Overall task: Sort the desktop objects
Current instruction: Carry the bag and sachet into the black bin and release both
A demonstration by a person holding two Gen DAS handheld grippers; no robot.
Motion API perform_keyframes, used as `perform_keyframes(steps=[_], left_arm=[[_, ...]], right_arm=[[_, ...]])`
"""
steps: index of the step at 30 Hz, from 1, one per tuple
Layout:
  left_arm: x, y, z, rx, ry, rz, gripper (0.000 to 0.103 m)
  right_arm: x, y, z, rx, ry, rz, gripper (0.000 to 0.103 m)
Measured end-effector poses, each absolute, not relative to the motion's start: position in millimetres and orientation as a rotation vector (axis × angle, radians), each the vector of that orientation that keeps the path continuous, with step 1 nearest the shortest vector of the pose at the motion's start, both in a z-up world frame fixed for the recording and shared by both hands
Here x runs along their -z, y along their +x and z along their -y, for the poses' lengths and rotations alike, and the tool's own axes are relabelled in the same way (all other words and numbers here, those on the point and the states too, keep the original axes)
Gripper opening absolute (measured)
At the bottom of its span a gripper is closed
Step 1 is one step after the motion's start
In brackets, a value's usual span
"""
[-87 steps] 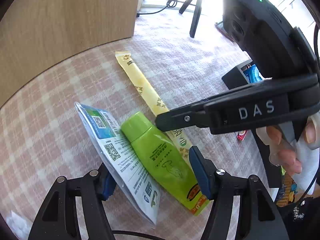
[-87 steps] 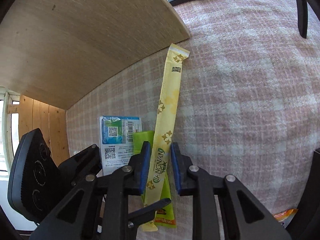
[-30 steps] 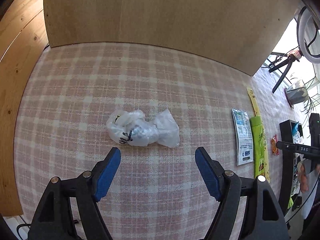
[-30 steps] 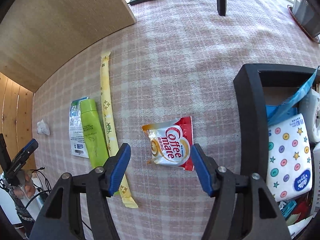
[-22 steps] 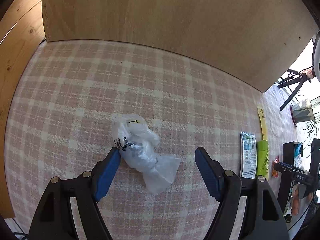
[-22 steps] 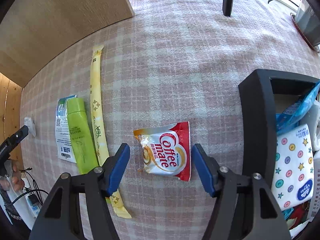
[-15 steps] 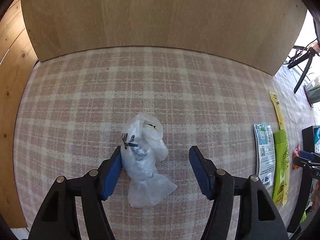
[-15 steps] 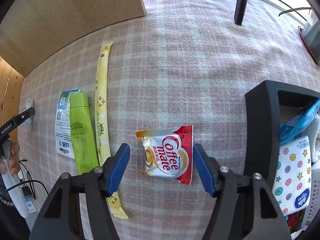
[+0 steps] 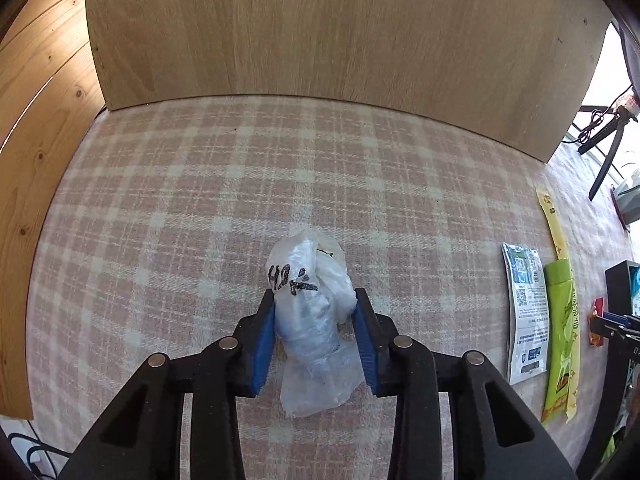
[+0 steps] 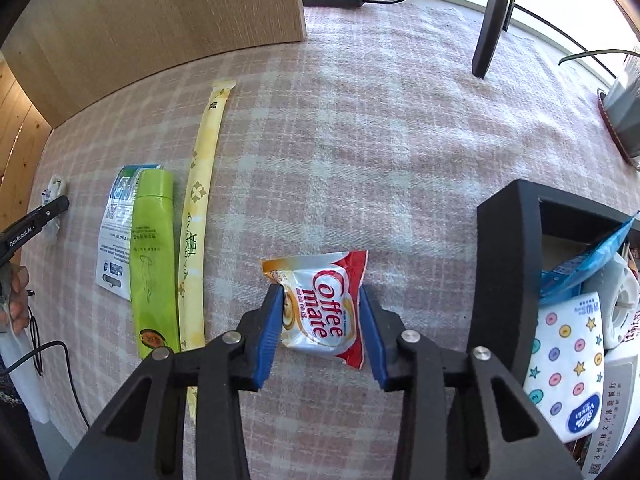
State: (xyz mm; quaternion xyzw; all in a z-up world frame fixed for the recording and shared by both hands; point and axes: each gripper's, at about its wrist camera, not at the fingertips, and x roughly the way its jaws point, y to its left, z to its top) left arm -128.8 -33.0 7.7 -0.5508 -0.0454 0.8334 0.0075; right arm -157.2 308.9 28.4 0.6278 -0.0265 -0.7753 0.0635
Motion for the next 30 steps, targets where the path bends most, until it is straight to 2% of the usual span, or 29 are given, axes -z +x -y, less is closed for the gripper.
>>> perform_keyframes(steps=[8,15,20,21,24,26,30], left_arm=[[-14.5,-50.5,49.3,-2.592,-1.686,0.174,0.034],[-47.9,-6.6,6.8,-2.517,-1.569,0.156,0.034],[-71.2,5.0,-50.6,-2.396,-1.476,0.098,0.034],[-82.4,-27.9,-77.9,-2.362,-1.460,0.091,0.034],[-92.2,-50.0,-118.0,-2.250,-1.417,0.087,0.034],[-106.4,-87.8,-167.5,-2.177,-1.392,0.071,0.034],[-115.1,-73.1,-243.3,-2.050,-1.346,0.005,0.034]], right_arm=[[-28.0,-125.4,-317.7,2.360,1.830,0.168,0.027],[-68.1,-88.2,-318.1,2.399,1.738,0.214,0.027],[-110.1,-65.1,-346.5,2.466,1.667,0.212,0.027],[-112.7,-63.5,-351.3,2.481,1.657,0.219,0.027],[-149.9,-40.5,-389.7,2.537,1.640,0.247,0.027],[-157.0,-33.2,-412.8,2.577,1.640,0.280,0.027],[-160.6,-23.2,-466.2,2.673,1.663,0.341,0.027]])
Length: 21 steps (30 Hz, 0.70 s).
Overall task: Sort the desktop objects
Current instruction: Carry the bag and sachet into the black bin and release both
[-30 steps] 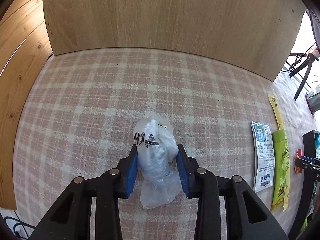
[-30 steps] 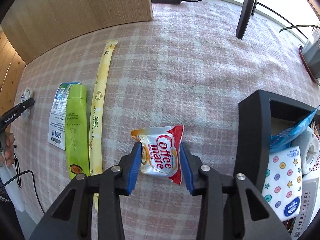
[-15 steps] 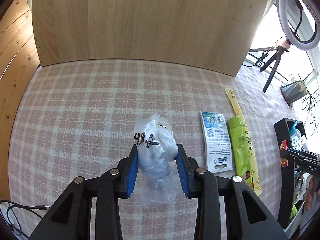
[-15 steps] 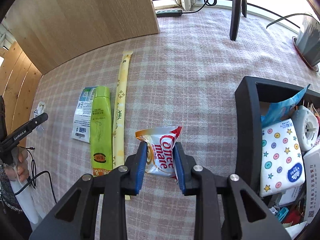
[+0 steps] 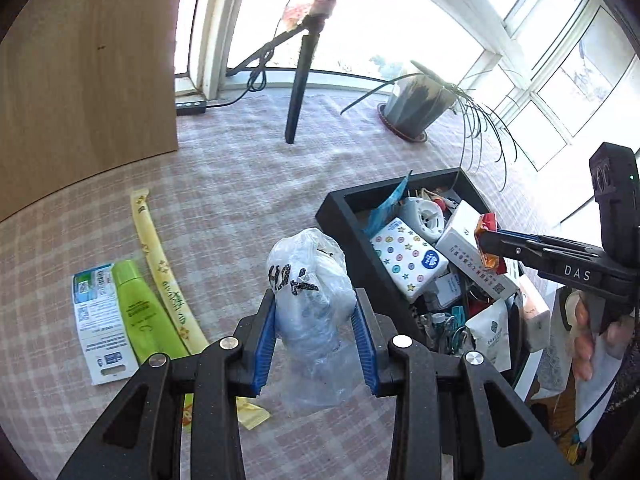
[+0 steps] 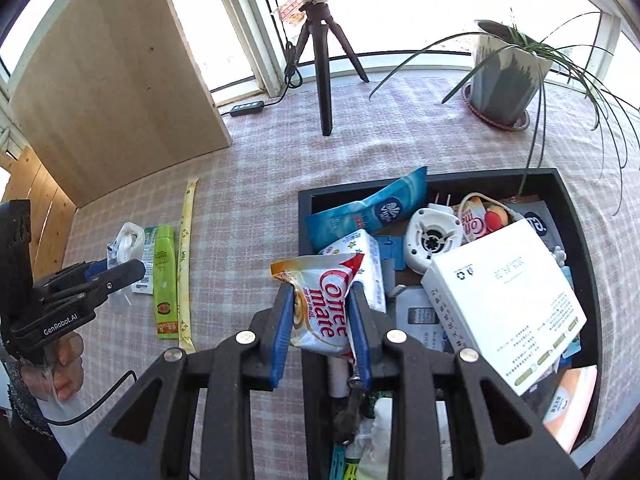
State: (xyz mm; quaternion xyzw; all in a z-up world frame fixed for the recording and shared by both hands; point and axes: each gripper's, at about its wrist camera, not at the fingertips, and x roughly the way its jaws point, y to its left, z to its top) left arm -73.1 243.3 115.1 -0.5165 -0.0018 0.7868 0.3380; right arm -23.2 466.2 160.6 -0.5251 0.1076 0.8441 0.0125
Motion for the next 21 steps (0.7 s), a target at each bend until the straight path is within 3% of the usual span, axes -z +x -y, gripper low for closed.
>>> perform_keyframes(steps=[7,16,18,19,20,21], left_arm=[[-120.3,-48.7,-338.0,-1.870,-1.317,-0.053,0.034],[-111.5,-35.6,-388.9,-1.801,-1.331,-0.095,0.034],[-107.2,-34.0,-396.8,-1.778,-1.332,-0.107,0.041],[-105.3,-34.6,-398.7,-1.775,-1.349,-0.119,0.047],[-103.8,-36.1,-399.3,-1.777,-1.367,-0.121,0.061],[-103.6,-37.5,-398.2,-1.781,-1.367,-0.106,0.063]], right_arm=[[-163.0,-12.7,-556.4,-2.495,-1.558,-0.434,0.027],[-156.2,-18.6,-625.8,-2.384,-1.510,-0.497,0.027],[-154.3,-20.9,-633.7,-2.370,-1.513,-0.495,0.028],[-152.3,-21.8,-636.0,-2.370,-1.530,-0.506,0.031],[-150.4,-22.8,-638.2,-2.363,-1.549,-0.519,0.033],[-148.8,-22.6,-639.3,-2.348,-1.559,-0.522,0.036]])
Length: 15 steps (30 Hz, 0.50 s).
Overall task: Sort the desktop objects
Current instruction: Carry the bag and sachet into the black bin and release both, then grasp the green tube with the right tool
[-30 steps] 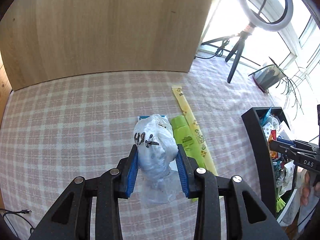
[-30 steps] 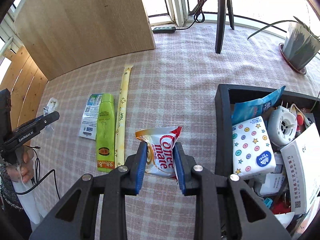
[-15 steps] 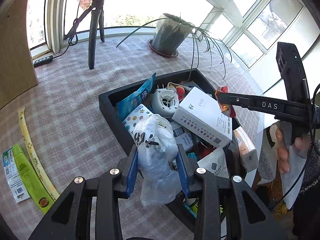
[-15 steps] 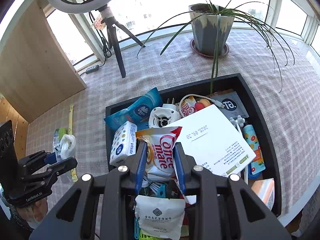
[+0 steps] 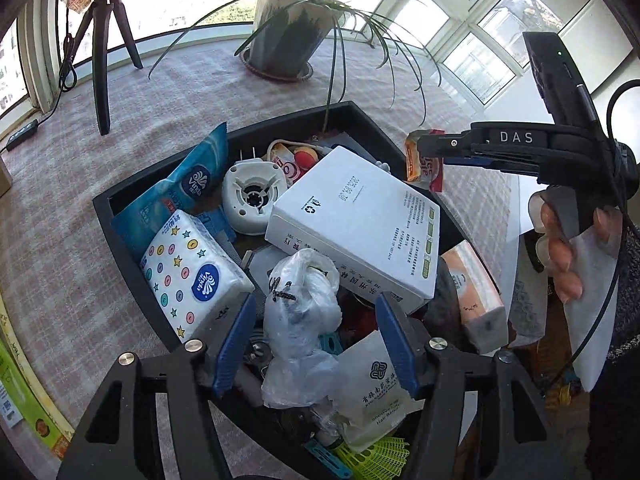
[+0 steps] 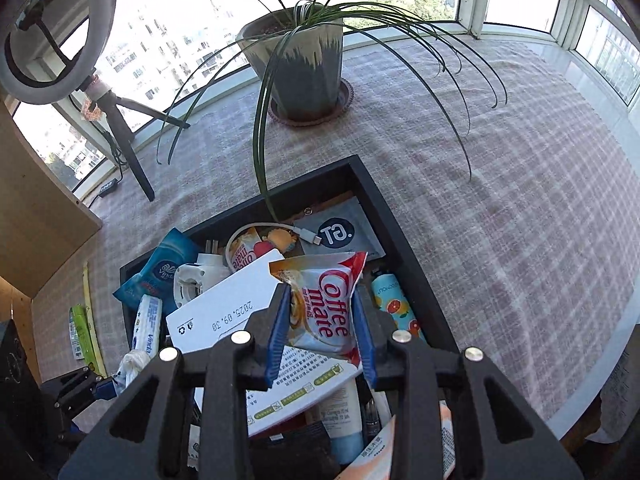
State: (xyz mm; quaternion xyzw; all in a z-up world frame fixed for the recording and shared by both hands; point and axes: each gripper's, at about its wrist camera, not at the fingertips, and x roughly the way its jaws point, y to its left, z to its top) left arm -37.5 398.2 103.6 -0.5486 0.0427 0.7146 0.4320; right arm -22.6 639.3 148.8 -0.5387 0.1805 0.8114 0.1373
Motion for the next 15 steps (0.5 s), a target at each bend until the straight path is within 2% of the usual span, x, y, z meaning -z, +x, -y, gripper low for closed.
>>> perform_keyframes(steps=[2,5,15], left_arm=[[-104.7,-39.1,-395.1,-1.797,-1.363,-0.101,0.063],[-105.6,-41.5,-390.0,-1.815,-1.362,-0.102,0.063],[-113.9,-49.5,-352.1,-1.916,-1.375,-0.065,0.062]], right_arm=[[-149.5,-21.4,-638.8,-2.348,-1.546,-0.503,0.043],[-152.1,-18.6,-636.0,-2.355,-1.527,-0.493,0.048],[-170.3,-8.7,-607.2,-2.430,-1.503,-0.503,0.048]])
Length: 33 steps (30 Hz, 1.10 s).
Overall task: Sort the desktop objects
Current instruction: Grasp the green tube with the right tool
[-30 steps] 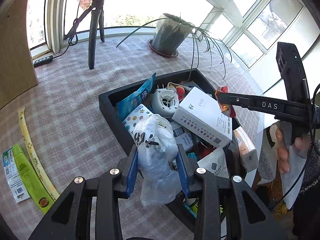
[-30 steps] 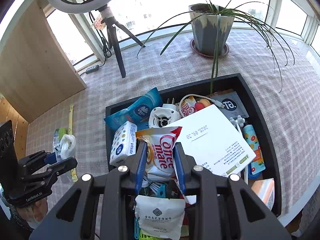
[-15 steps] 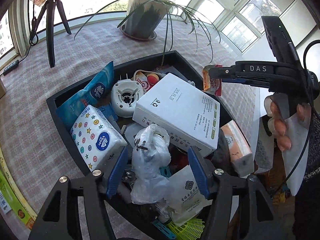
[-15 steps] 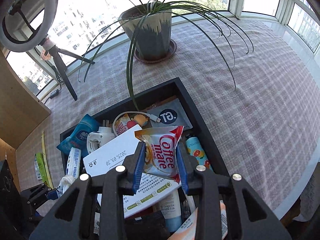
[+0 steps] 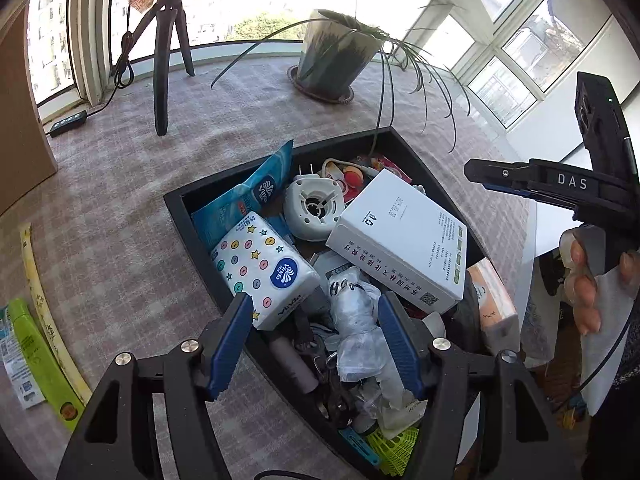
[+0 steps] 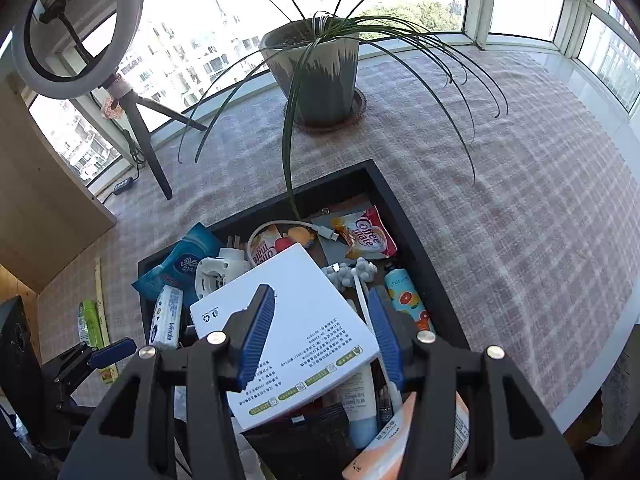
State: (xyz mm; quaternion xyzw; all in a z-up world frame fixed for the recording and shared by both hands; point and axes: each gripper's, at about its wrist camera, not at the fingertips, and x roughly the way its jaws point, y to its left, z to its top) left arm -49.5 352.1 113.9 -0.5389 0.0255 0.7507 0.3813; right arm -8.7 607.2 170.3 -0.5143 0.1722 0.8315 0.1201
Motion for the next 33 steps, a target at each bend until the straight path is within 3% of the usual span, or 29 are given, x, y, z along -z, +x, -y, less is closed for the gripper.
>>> perform_keyframes(steps=[12,21,26,29,33], left_arm=[[-119.1,-69.5,-256.1,-2.109,-1.420,-0.030,0.062],[-84.4,-86.6,-154.3,-2.227,-1.521,0.159,0.062],[-54.2,-88.4,-116.7,-2.263,-1.595,0.226,0.060],[-42.7,-88.1,-107.9,-2.263,-1.607,0.252,0.053],[-30.6,-87.1,-112.1,-2.226,-1.616,0.275,0.049]], right_arm=[[-187.2,-23.5,-518.4,-2.621,-1.578,-0.442,0.048],[-172.6,-49.3,-423.4,-2.772,-1.758,-0.460,0.047],[-146.9,-72.6,-370.5,-2.793,-1.889,-0.507,0.038],[-124.9,-91.2,-341.7,-2.770,-1.990,-0.569,0.028],[-97.1,-112.0,-306.1,-2.732,-2.104,-0.612,0.027]])
